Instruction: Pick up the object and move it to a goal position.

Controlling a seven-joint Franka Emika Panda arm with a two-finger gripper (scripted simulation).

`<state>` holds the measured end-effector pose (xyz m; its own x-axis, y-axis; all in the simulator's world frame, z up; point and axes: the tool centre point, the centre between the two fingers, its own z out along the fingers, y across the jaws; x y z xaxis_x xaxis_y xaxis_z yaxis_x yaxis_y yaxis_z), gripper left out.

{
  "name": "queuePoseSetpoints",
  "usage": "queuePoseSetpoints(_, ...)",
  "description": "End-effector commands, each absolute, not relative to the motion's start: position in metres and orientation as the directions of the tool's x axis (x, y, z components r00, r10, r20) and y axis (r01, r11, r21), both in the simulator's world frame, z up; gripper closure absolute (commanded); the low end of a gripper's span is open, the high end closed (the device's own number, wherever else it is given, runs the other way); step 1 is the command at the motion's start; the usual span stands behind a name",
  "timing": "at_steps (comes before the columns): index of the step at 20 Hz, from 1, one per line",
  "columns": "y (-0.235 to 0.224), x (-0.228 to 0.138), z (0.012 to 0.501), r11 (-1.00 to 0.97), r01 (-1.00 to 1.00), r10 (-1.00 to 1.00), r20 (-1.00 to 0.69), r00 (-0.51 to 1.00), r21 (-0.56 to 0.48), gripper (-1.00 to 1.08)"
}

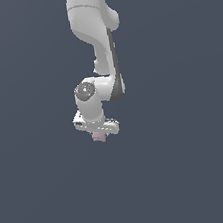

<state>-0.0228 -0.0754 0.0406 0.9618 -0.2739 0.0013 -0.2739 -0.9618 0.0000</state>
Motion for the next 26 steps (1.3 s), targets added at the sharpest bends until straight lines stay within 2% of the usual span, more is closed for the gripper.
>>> queuePoseSetpoints(1, -0.073, -0.02, 0.04, -0.962, -0.273, -0.273, 0.001, 0.962, 0.0, 1.08)
queuePoseSetpoints(19, -0.021, 0.053, 0.042, -0.962, -0.273, -0.273, 0.001, 0.962, 0.0, 1.08)
queuePoseSetpoints(26, -0.01, 0.07, 0.042, -0.962, -0.273, -0.273, 0.001, 0.962, 0.0, 1.08)
